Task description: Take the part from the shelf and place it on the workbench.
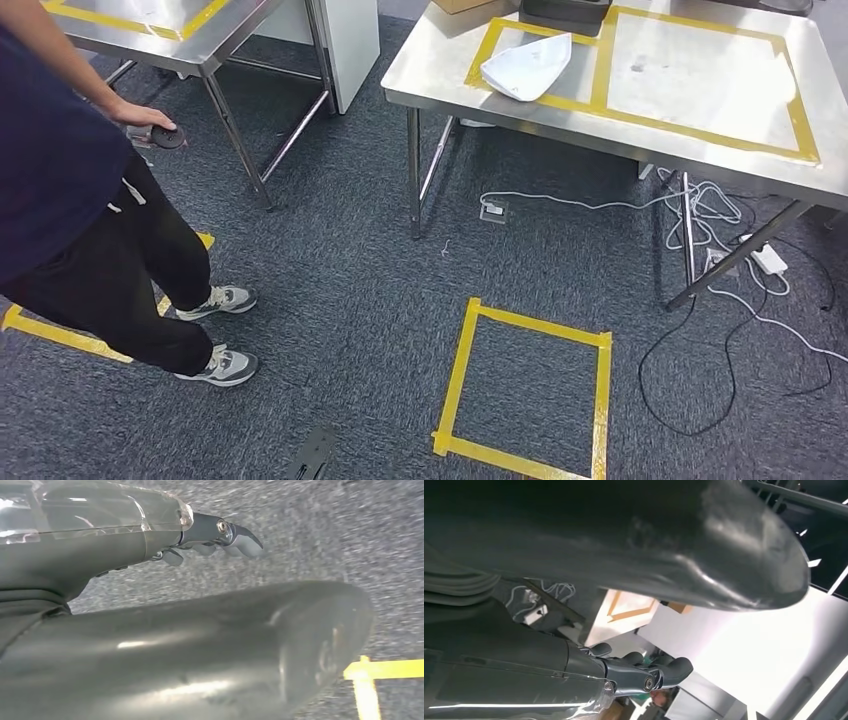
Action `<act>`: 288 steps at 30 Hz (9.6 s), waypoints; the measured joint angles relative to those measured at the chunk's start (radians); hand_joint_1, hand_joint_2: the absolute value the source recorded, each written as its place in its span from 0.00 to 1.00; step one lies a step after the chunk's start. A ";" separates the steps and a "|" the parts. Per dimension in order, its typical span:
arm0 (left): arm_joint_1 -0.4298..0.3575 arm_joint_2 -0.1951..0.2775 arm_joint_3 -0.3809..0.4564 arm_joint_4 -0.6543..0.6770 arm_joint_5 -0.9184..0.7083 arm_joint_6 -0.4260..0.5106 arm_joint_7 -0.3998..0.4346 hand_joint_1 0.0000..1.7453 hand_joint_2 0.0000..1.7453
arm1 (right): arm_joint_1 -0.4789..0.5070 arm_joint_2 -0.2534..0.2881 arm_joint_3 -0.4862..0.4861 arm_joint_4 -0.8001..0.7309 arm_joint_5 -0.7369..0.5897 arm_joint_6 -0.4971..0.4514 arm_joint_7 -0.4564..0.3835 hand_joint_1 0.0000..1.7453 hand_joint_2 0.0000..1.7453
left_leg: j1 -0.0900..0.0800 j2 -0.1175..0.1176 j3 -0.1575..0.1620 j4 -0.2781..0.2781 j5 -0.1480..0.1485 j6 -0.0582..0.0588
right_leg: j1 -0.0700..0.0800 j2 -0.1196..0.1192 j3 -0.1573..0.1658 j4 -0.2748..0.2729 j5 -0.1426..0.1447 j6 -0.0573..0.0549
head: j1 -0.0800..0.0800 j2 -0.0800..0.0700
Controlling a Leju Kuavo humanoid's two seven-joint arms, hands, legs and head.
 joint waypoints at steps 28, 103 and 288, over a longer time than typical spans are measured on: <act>0.019 -0.002 0.000 0.001 0.009 0.006 -0.012 0.00 0.00 | 0.007 0.001 0.001 0.033 -0.020 0.001 -0.029 0.00 0.00 | 0.005 -0.001 0.043 0.008 -0.039 0.008 | 0.002 -0.002 -0.099 0.102 -0.098 0.009 | 0.005 0.000; 0.015 -0.014 -0.005 0.002 0.013 0.013 -0.016 0.00 0.00 | -0.030 -0.024 0.040 0.029 -0.032 0.001 -0.059 0.00 0.00 | 0.001 -0.003 -0.067 0.269 -0.183 -0.033 | 0.007 0.011 -0.014 -0.172 0.051 -0.045 | -0.003 0.000; 0.028 -0.007 -0.033 0.003 0.069 0.029 -0.049 0.00 0.00 | -0.057 -0.026 0.145 0.060 0.052 0.004 -0.074 0.00 0.00 | 0.002 0.005 -0.109 0.262 -0.163 -0.039 | 0.000 -0.017 0.002 -0.173 0.021 -0.030 | -0.002 0.000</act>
